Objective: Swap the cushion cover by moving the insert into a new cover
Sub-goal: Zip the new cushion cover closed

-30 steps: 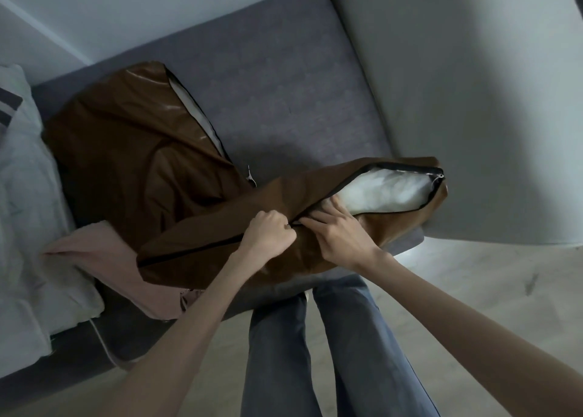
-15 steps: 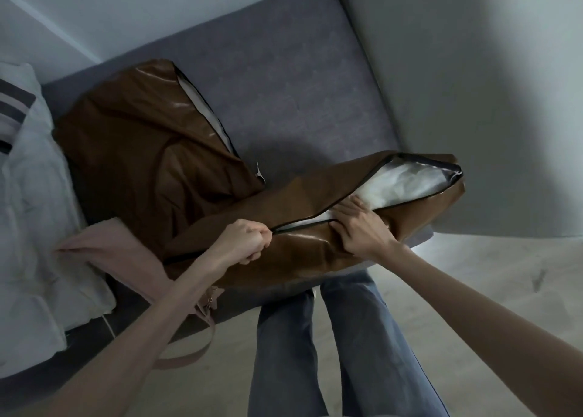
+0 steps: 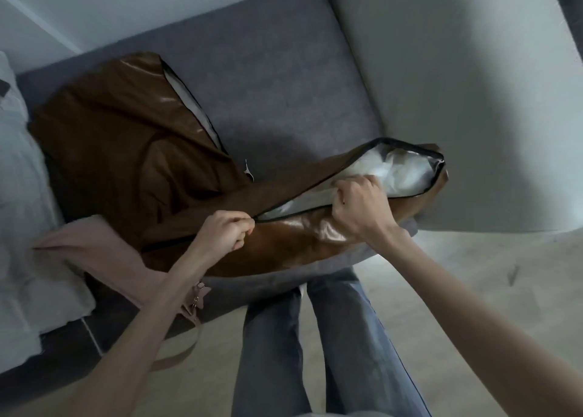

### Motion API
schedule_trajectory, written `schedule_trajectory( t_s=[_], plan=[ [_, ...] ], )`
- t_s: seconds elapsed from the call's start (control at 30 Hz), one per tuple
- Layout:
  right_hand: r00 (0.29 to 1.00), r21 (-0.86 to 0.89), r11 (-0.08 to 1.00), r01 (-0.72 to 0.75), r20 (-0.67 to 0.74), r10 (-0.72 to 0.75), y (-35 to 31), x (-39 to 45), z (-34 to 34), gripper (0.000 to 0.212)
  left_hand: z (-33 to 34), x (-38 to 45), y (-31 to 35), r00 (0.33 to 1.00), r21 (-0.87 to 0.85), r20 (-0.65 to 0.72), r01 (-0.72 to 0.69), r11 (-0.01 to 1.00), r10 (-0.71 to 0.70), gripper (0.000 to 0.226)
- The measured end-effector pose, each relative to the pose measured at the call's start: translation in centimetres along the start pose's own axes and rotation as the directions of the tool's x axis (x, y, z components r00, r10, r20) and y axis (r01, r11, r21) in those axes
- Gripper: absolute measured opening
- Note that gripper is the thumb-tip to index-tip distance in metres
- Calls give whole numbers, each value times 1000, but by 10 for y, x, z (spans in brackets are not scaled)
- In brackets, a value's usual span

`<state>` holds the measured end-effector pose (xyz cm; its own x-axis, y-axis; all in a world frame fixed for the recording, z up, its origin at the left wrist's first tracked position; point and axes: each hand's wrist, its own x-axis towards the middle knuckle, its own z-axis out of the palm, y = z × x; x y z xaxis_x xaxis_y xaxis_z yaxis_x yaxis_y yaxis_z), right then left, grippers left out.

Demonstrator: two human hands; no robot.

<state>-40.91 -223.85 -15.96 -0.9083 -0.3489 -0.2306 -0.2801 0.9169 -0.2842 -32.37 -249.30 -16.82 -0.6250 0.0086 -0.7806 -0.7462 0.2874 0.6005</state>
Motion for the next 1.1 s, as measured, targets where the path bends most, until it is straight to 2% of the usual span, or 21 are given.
schedule_trajectory(
  t_s=[0.03,0.1,0.17,0.2,0.27,0.3,0.37,0.4,0.47,0.5,0.53,0.57,0.6,0.67,0.7,0.8,0.9,0.97,1.03,1.07,1.1],
  plan=[
    [1000,-53,998,-23,15,23,5,-1,2,37,-2,-2,0,1000,-30,8,-9,1000,10,33],
    [971,-30,994,-105,213,109,9,-2,11,43,-1,-3,4,996,-78,89,-21,997,28,36],
    [860,0,984,-178,486,156,12,3,20,47,5,-1,5,987,-15,150,-57,998,59,44],
    [816,50,974,-220,557,156,14,8,21,45,8,-4,5,986,14,150,-77,997,74,43],
    [771,107,972,-209,629,97,15,20,17,41,10,-10,6,988,32,118,-106,994,101,38],
    [767,143,963,-229,636,88,16,26,12,42,9,-11,4,989,27,70,-130,991,128,37],
    [843,243,927,-287,524,124,19,27,4,46,7,-14,7,984,57,-41,-169,984,172,37],
    [892,267,916,-298,419,169,16,23,2,47,7,-15,9,981,67,-76,-174,983,179,36],
    [980,179,964,-194,80,182,1,3,-5,45,8,-20,13,984,65,-83,-154,986,159,34],
    [986,144,982,-124,-90,138,-12,-9,-10,41,8,-23,14,987,77,-69,-139,987,145,34],
    [984,145,989,-40,-166,64,-27,-20,-13,37,9,-25,15,989,95,-54,-133,987,139,34],
    [988,173,984,52,-154,-25,-45,-30,-14,36,9,-27,15,991,110,-39,-125,986,130,33],
    [991,235,963,129,-69,-116,-65,-37,-12,38,9,-29,15,992,119,-34,-113,986,118,32],
    [949,364,911,192,166,-267,-99,-46,-2,47,10,-33,16,993,150,-52,-94,984,103,30],
    [926,377,903,207,221,-305,-112,-47,5,51,10,-34,17,991,198,-67,-102,975,118,30],
    [933,345,917,199,219,-285,-130,-39,21,40,8,-39,17,982,341,-94,-123,932,164,28],
    [950,360,919,160,197,-242,-133,-29,25,11,-2,-41,12,981,244,-96,-141,959,169,30],
    [955,349,931,107,223,-193,-132,-23,27,8,-6,-42,7,957,304,-146,-199,932,252,29],
    [954,348,935,73,249,-167,-131,-22,27,10,-8,-45,4,885,463,-212,-282,840,414,12],
    [955,352,934,68,248,-163,-130,-21,26,11,-7,-45,2,851,541,-197,-320,778,487,4],
    [957,358,932,65,242,-160,-129,-22,24,13,-5,-44,1,834,620,-156,-335,710,529,17]
  ],
)
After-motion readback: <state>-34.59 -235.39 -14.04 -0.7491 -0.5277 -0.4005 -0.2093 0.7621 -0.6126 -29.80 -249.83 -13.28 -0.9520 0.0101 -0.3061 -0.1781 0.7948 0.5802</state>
